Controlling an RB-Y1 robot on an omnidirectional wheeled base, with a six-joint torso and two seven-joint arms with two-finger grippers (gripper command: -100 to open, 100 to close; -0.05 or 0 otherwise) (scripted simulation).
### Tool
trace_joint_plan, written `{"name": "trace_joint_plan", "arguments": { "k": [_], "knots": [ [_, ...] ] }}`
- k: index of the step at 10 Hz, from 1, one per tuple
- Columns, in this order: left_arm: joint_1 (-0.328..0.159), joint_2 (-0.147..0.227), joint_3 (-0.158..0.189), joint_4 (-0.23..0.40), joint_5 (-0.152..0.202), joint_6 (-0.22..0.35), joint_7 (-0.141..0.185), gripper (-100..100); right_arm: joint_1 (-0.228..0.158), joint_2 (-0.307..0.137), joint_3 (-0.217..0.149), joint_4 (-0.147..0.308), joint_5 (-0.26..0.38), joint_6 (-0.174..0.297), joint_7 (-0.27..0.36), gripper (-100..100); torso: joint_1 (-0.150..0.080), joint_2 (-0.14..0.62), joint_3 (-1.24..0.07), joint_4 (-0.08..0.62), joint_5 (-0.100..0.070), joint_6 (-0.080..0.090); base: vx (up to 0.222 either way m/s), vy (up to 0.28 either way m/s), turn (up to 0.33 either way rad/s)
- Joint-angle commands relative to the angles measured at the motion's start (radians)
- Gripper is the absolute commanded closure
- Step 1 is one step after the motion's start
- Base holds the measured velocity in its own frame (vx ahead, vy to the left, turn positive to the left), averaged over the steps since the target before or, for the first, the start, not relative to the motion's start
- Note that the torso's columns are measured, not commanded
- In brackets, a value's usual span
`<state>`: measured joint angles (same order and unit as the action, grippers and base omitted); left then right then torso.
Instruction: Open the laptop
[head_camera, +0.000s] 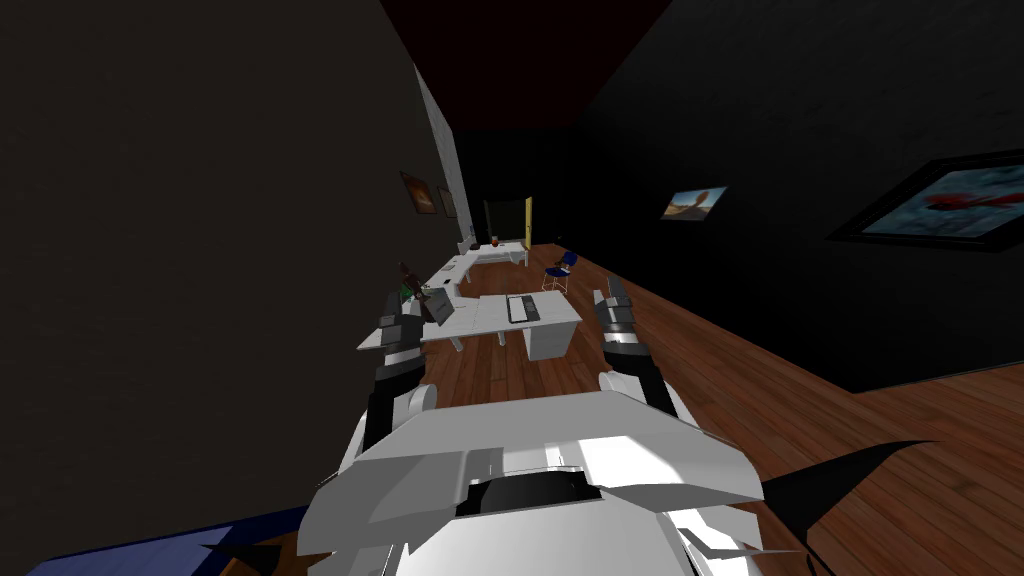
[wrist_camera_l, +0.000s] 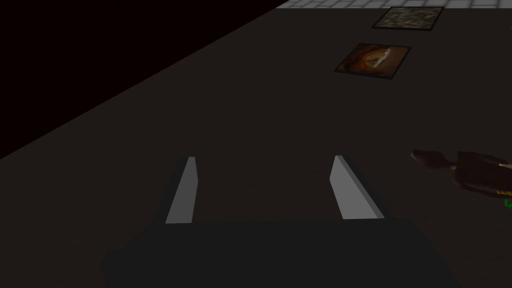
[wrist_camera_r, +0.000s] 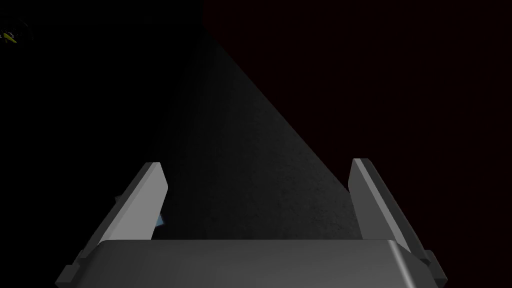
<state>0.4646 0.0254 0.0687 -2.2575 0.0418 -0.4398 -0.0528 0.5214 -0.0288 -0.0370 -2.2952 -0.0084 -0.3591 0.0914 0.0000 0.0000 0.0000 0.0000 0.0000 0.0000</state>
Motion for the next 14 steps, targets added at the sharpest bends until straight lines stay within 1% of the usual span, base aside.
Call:
{"name": "trace_joint_plan", "arguments": {
  "k": [1, 3, 9, 10, 11, 14],
  "knots": [
    [0.000, 0.000, 0.000, 0.000, 0.000, 0.000, 0.000, 0, 0.000, 0.000, 0.000, 0.000, 0.000, 0.000, 0.000, 0, 0.000, 0.040, -0.082, 0.041, 0.000, 0.000, 0.000, 0.000, 0.000],
    [0.000, 0.000, 0.000, 0.000, 0.000, 0.000, 0.000, 0, 0.000, 0.000, 0.000, 0.000, 0.000, 0.000, 0.000, 0, 0.000, 0.175, -0.351, 0.176, 0.000, 0.000, 0.000, 0.000, 0.000],
    [0.000, 0.000, 0.000, 0.000, 0.000, 0.000, 0.000, 0, 0.000, 0.000, 0.000, 0.000, 0.000, 0.000, 0.000, 0, 0.000, 0.618, -1.234, 0.617, 0.000, 0.000, 0.000, 0.000, 0.000],
    [0.000, 0.000, 0.000, 0.000, 0.000, 0.000, 0.000, 0, -0.014, -0.037, -0.004, 0.014, 0.022, 0.008, 0.015, -100, 0.000, 0.691, -1.382, 0.691, 0.000, 0.000, 0.014, 0.023, -0.006],
    [0.000, 0.000, 0.000, 0.000, 0.000, 0.000, 0.000, 0, -0.023, -0.052, -0.008, 0.024, 0.038, 0.013, 0.025, -100, 0.001, 0.725, -1.451, 0.724, 0.000, 0.000, 0.021, 0.047, -0.010],
    [0.000, 0.000, 0.000, 0.000, 0.000, 0.000, 0.000, 0, -0.065, -0.091, -0.021, 0.068, 0.104, 0.036, 0.070, -100, 0.001, 0.738, -1.476, 0.738, 0.000, 0.000, 0.015, 0.065, -0.010]
  ]
}}
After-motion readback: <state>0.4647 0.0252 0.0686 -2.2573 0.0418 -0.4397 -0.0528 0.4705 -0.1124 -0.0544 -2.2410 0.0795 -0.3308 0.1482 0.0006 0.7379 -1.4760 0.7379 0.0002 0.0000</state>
